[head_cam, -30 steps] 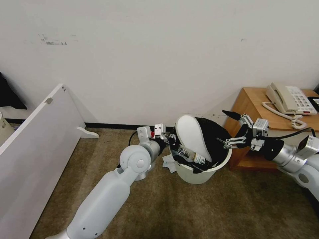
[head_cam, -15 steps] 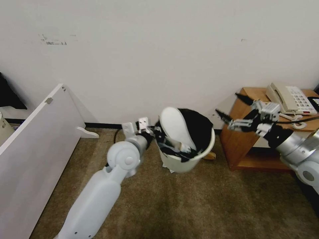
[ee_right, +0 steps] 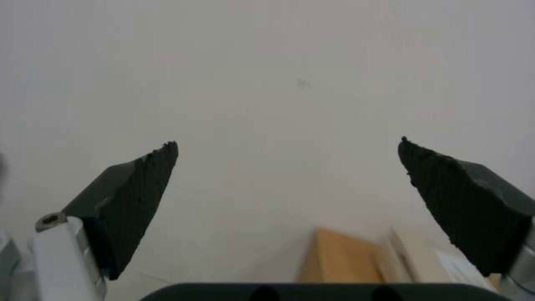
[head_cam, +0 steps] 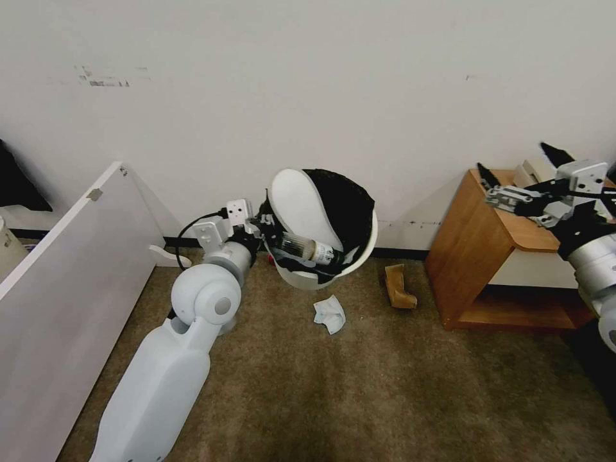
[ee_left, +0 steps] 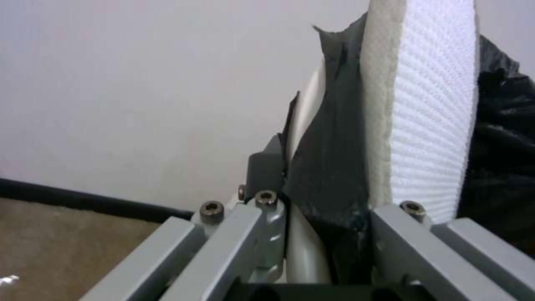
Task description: Pick up the trash bin and place the garbage on the floor into it.
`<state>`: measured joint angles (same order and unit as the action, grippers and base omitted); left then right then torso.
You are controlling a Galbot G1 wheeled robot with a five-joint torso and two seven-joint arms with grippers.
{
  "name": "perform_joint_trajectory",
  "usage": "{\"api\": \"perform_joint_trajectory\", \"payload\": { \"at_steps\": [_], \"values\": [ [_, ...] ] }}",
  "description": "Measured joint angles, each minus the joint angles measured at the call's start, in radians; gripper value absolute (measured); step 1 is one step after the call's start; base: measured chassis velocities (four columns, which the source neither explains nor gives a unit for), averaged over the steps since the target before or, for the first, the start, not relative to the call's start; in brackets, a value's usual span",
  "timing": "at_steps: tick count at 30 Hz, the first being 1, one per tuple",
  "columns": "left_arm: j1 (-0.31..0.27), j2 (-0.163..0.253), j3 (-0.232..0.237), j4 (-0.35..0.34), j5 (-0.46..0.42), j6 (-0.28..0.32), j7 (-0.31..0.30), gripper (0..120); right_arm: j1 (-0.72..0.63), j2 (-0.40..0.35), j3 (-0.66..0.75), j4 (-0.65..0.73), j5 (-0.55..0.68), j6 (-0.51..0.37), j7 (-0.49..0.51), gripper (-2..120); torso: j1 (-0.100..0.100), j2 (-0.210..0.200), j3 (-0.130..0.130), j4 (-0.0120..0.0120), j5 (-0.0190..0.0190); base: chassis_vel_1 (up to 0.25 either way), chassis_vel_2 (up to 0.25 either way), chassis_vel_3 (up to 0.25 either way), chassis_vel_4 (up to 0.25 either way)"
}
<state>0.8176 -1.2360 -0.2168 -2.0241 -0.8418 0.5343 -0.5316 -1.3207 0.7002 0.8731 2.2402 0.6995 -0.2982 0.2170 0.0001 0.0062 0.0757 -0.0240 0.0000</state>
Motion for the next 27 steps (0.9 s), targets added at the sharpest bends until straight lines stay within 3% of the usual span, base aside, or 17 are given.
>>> {"api": "perform_joint_trajectory", "payload": {
  "at_steps": [7,27],
  "values": [
    [0.007,0.006,-0.044,-0.001,0.037,-0.008,0.001,4,0.004,0.028,-0.01,-0.006,-0.018,-0.035,0.043,100,0.0,0.0,0.0,0.0001,-0.0001,0.0,0.0,0.0,0.0],
    [-0.003,0.003,-0.05,0.019,0.053,-0.029,0.009,4,0.016,0.043,-0.028,-0.028,-0.004,-0.029,0.034,100,0.0,0.0,0.0,0.0004,0.0,0.0,0.0,0.0,0.0]
  ]
}}
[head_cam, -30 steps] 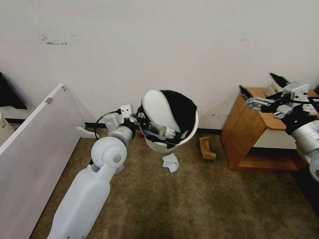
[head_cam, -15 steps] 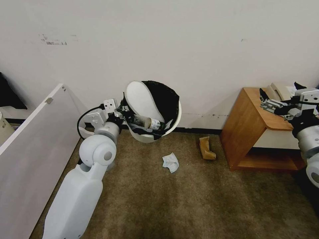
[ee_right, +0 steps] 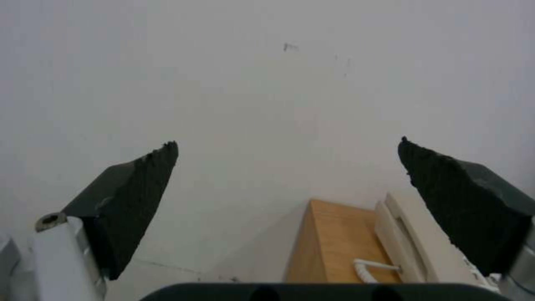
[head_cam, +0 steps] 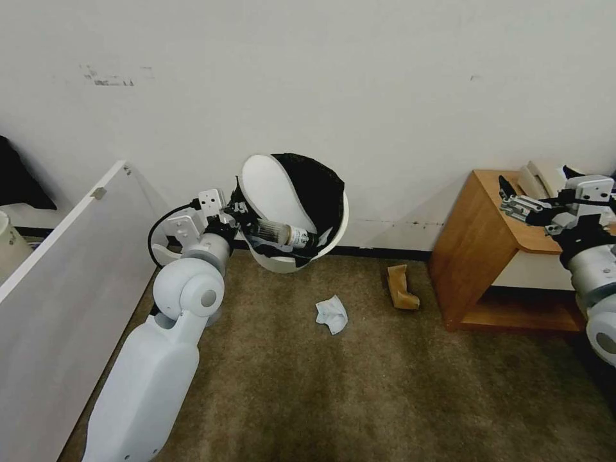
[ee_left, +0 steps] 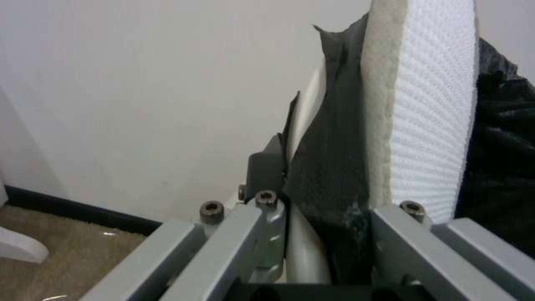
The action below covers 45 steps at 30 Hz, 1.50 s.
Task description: Pick up the trash bin and place the garbage on the floor into it.
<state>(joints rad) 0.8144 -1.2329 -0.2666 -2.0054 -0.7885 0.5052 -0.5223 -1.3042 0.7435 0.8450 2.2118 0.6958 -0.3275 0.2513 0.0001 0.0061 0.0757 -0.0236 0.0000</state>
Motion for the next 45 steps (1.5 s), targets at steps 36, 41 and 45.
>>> {"api": "perform_joint_trajectory", "payload": {
  "at_steps": [36,41,45],
  "values": [
    [0.0,-0.007,-0.002,-0.01,-0.021,0.015,-0.008,4,-0.005,0.005,-0.008,0.0,-0.038,0.043,-0.032,100,0.0,0.0,0.0,0.0005,0.0,0.026,0.031,0.03,0.033],
    [-0.001,-0.007,-0.001,-0.01,-0.02,0.015,-0.009,4,-0.004,0.004,-0.008,-0.004,-0.053,0.05,-0.04,100,0.0,0.0,0.0,-0.0006,0.0,0.0,0.0,0.0,0.0],
    [-0.001,-0.008,-0.001,-0.01,-0.019,0.014,-0.009,4,-0.002,0.004,-0.01,-0.007,-0.055,0.058,-0.043,100,0.0,0.0,0.0,-0.0007,0.0001,0.0,0.0,0.0,0.0]
  ]
}}
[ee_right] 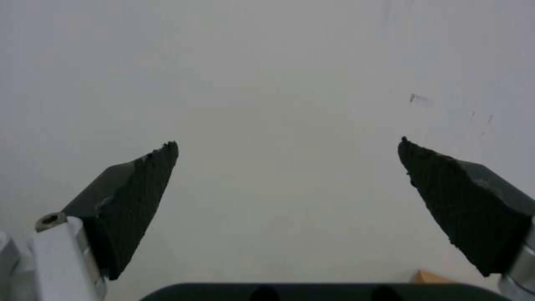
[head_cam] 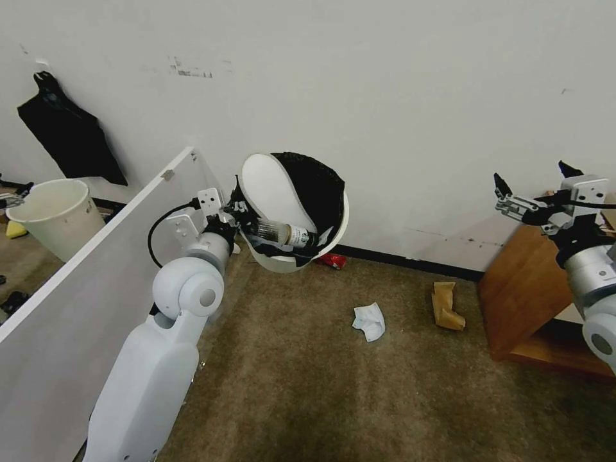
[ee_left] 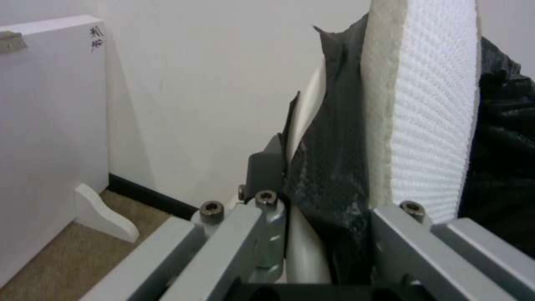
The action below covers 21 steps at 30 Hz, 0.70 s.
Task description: Pick up the trash bin and place the garbage on the floor into it.
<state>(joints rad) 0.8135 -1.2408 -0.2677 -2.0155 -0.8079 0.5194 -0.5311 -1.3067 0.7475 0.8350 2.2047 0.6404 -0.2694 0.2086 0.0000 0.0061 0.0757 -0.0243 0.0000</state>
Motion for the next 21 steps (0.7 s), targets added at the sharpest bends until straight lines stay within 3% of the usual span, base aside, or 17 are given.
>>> {"api": "perform_joint_trajectory", "payload": {
  "at_steps": [21],
  "values": [
    [0.003,-0.001,-0.006,-0.013,-0.032,0.015,-0.006,4,-0.005,0.009,-0.006,-0.003,0.009,0.026,-0.024,100,0.0,0.0,0.0,0.0003,0.0,0.0,0.0,0.0,0.0]
  ]
}}
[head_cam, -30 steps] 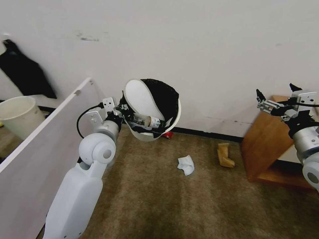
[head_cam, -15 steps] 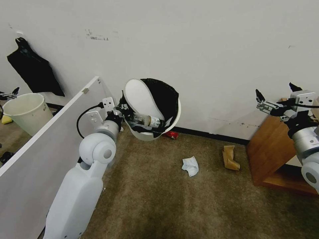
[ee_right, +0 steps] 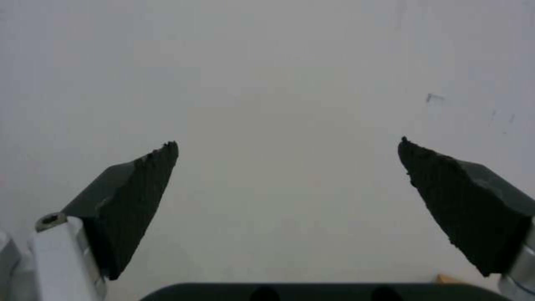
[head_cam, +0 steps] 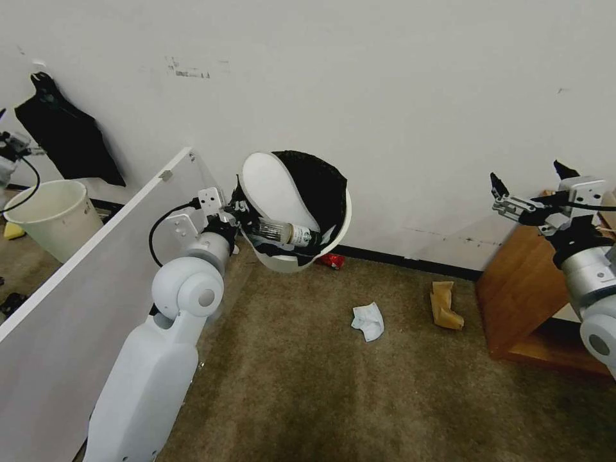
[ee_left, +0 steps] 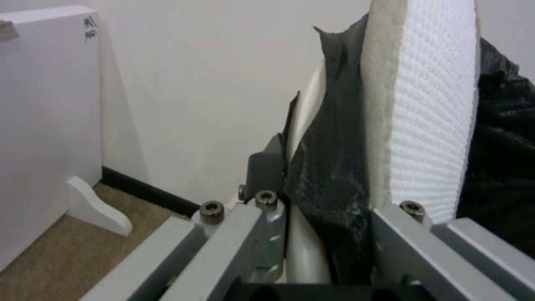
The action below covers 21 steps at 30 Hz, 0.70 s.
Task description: Pick up the trash bin and place the garbage on the floor into it.
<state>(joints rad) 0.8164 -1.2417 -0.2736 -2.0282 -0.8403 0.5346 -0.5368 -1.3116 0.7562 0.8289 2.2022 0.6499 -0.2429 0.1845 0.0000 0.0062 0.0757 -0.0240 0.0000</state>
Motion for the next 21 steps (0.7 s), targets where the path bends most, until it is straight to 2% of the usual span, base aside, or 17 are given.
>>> {"api": "perform_joint_trajectory", "payload": {
  "at_steps": [12,16,21],
  "values": [
    [0.006,0.002,-0.001,-0.005,0.005,-0.005,-0.006,4,-0.001,-0.002,0.001,0.001,-0.003,0.006,-0.014,100,0.0,0.0,0.0,0.0008,-0.0001,0.005,0.002,0.004,0.004],
    [0.007,0.002,-0.001,-0.01,0.005,-0.007,-0.008,4,-0.004,-0.003,0.001,0.001,-0.003,0.009,-0.018,100,0.0,0.0,0.0,-0.0002,0.0,0.0,0.0,0.0,0.0],
    [0.007,0.004,-0.002,-0.013,0.005,-0.008,-0.01,4,-0.003,-0.003,0.001,0.002,-0.004,0.009,-0.021,100,0.0,0.0,0.0,-0.0001,0.0,0.0,0.0,0.0,0.0]
  ]
}}
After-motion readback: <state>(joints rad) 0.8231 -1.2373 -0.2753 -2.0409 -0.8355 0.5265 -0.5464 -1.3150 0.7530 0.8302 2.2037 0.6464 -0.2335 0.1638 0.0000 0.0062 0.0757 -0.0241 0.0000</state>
